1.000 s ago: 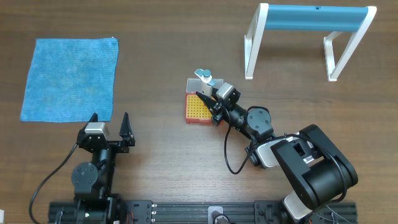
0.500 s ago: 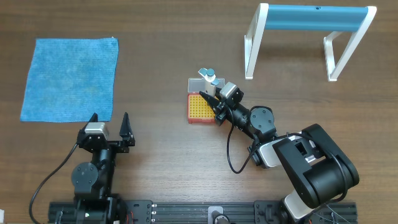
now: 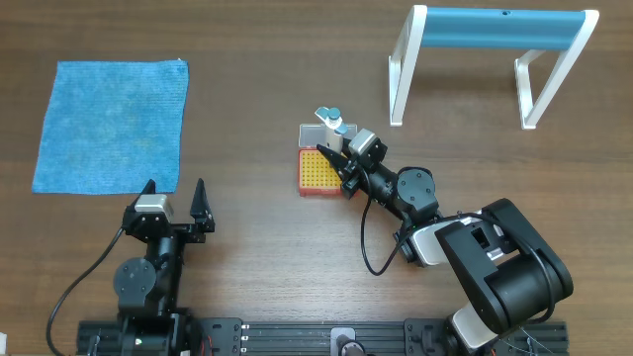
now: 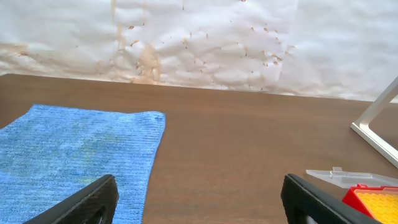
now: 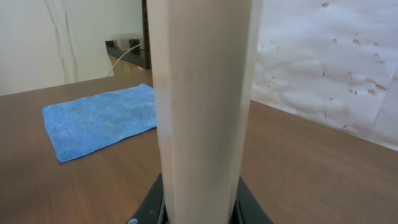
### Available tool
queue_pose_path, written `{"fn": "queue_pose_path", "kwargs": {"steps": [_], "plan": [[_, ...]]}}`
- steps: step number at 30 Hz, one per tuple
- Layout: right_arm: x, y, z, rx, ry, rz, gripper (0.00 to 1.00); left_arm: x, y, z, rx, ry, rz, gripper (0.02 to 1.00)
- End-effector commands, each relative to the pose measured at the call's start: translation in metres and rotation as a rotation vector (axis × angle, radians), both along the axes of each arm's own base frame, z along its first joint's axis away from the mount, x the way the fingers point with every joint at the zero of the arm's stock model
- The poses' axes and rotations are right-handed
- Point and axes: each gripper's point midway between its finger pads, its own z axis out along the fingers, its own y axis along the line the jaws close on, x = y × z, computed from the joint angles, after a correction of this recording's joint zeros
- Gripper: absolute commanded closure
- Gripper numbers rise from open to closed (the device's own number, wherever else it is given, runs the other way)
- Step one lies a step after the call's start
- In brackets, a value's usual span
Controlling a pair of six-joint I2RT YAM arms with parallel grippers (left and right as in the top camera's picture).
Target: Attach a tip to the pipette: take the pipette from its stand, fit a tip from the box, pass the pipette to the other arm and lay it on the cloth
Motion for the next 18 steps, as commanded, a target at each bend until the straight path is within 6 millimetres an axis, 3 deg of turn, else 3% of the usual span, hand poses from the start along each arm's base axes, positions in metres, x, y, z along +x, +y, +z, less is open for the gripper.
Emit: {"fn": "queue_pose_path", "kwargs": {"steps": [1,8,18], "plan": [[-0.006,-0.004,-0.027,-0.032,0.092,0.000,0.925,0.000,-0.002,-0.001,0.015,-0.001,-0.011,0.165],[-0.012,-0.007,-0.041,-0.053,0.137,0.000,0.925,0.000,-0.002,-0.001,0.015,-0.001,-0.011,0.167],[-0.002,-0.002,0.014,0.029,-0.039,0.001,0.925,0.000,-0.002,-0.001,0.015,0.000,-0.011,0.167]]}}
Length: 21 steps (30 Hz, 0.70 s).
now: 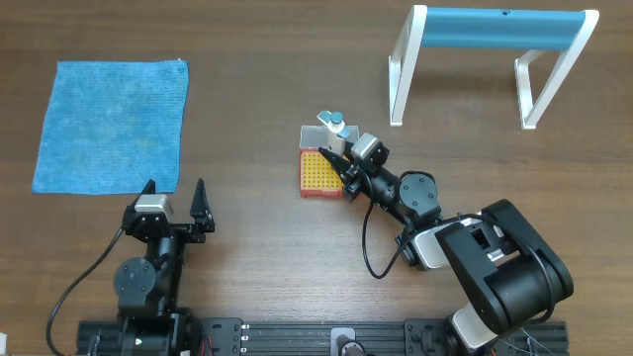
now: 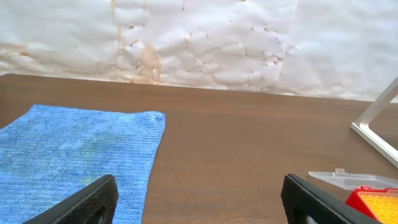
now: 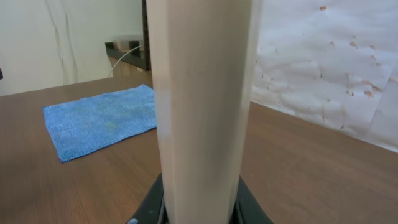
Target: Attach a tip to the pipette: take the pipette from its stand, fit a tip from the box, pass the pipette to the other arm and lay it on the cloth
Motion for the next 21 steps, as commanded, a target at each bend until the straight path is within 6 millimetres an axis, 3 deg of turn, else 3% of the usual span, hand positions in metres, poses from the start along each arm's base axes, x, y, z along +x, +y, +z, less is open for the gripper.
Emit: {"fn": "queue_pose_path", "kwargs": {"steps": [1,6,12,21], "plan": [[0.005,0.002,0.017,0.027,-0.035,0.004,0.925,0.000,-0.002,-0.001,0.015,-0.001,-0.011,0.167],[0.011,0.007,0.054,0.069,-0.128,0.020,0.925,0.000,-0.002,-0.001,0.015,0.000,-0.011,0.167],[-0.006,0.023,0.092,0.078,-0.173,0.167,0.923,0.000,-0.002,-0.001,0.015,-0.001,-0.011,0.167],[-0.040,0.029,0.128,-0.020,0.087,0.281,0.923,0.000,-0.002,-0.001,0.015,-0.001,-0.011,0.167]]}}
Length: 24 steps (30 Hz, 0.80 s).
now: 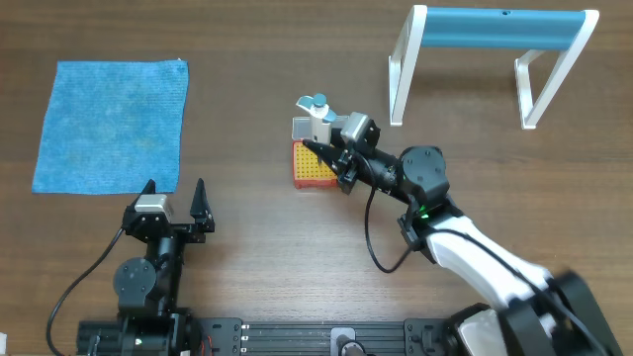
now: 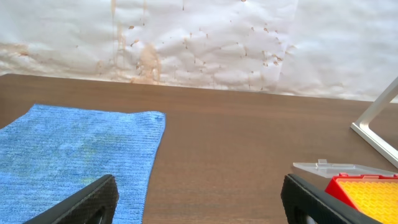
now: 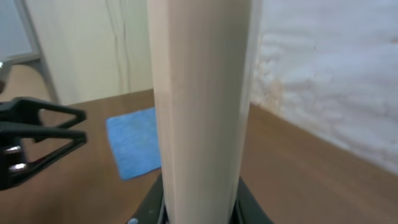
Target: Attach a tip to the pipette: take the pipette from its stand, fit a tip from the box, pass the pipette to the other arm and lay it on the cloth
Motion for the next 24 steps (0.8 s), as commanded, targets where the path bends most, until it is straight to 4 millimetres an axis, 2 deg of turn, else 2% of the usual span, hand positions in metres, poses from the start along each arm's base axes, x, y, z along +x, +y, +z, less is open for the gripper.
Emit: {"fn": "queue_pose_path", "kwargs": {"steps": [1,6,8,16,24], "plan": [[-0.023,0.002,0.052,-0.021,0.060,0.065,0.925,0.000,-0.002,-0.001,0.015,0.000,-0.011,0.167],[-0.038,0.000,0.050,-0.089,0.238,0.075,0.925,0.000,-0.002,-0.001,0.015,0.000,-0.011,0.165],[-0.039,-0.001,0.049,-0.049,0.337,0.061,0.925,0.000,-0.002,-0.001,0.015,0.000,-0.011,0.165],[-0.039,-0.001,0.050,0.039,0.504,0.039,0.925,0.000,-0.002,-0.001,0.015,0.000,-0.011,0.167],[-0.036,-0.002,0.057,0.074,0.509,0.032,0.925,0.000,-0.002,-0.001,0.015,0.000,-0.011,0.165]]}}
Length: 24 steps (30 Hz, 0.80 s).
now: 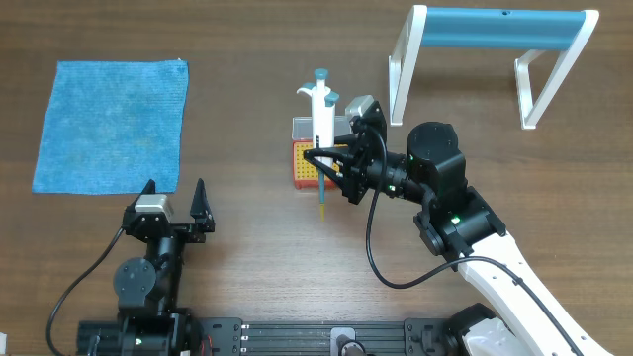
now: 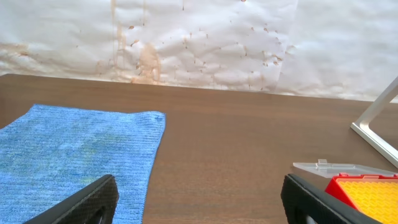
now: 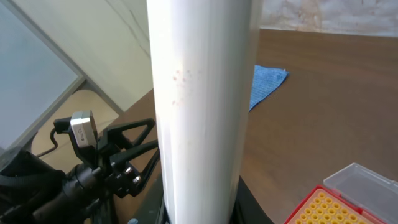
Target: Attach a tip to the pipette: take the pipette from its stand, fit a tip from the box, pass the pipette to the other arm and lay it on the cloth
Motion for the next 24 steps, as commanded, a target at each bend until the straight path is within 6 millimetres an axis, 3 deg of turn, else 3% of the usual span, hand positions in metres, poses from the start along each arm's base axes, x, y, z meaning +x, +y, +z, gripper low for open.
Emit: {"fn": "queue_pose_path", "kwargs": {"steps": [1,3,6,8,10,14,16,24], "plan": [[0.001,0.000,0.012,0.035,0.013,-0.005,0.925,0.000,-0.001,-0.001,0.015,0.000,-0.010,0.165],[0.001,0.000,0.013,0.036,0.010,-0.004,0.925,0.000,-0.004,0.002,-0.030,-0.012,-0.021,0.167],[0.001,0.000,0.014,0.040,0.011,-0.005,0.923,-0.003,-0.030,0.012,-0.480,-0.003,-0.149,0.167],[0.001,0.000,0.014,0.040,0.012,-0.005,0.925,-0.007,-0.049,0.006,-0.900,0.110,-0.212,0.165],[0.001,0.000,0.014,0.045,0.025,-0.008,0.925,-0.010,-0.058,0.007,-1.102,0.172,-0.241,0.165],[0.001,0.000,0.014,0.058,0.056,-0.014,0.925,-0.005,-0.043,0.011,-1.168,0.117,-0.161,0.165],[0.001,0.000,0.013,0.073,0.099,-0.023,0.925,-0.005,-0.041,0.018,-1.299,0.102,-0.154,0.165],[-0.012,0.004,0.008,0.087,0.176,0.040,0.923,-0.015,-0.057,0.084,-1.291,-0.057,-0.413,0.167]]}}
